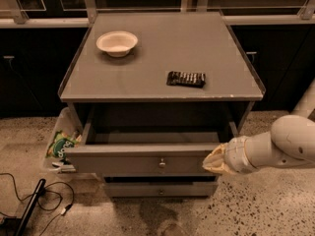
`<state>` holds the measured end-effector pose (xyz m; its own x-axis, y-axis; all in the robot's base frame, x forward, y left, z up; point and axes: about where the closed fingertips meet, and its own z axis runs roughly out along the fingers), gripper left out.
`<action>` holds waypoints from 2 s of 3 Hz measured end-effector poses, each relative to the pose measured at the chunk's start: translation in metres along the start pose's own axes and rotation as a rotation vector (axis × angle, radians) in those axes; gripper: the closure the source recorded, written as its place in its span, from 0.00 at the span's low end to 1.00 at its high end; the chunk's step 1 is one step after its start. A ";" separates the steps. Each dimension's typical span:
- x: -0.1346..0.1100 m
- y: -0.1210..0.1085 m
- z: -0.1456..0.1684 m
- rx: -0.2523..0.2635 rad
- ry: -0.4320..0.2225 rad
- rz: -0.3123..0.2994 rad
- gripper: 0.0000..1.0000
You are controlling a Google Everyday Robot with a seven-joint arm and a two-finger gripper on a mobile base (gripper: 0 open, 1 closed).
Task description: Close top drawer
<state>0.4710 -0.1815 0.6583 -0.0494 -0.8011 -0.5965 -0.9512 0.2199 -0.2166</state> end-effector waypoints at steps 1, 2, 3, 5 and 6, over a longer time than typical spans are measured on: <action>-0.008 -0.016 0.011 0.002 -0.010 -0.017 0.12; -0.007 -0.020 0.014 0.005 -0.007 -0.017 0.14; 0.013 -0.063 0.037 0.018 0.034 0.022 0.38; -0.015 -0.103 0.042 0.053 0.017 -0.016 0.12; -0.015 -0.095 0.039 0.053 0.017 -0.016 0.00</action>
Offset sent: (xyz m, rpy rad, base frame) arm 0.1491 0.0181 0.0042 -0.0243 -0.0629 -0.0166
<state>0.5740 -0.1686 0.6574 -0.0404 -0.8140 -0.5795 -0.9343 0.2363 -0.2669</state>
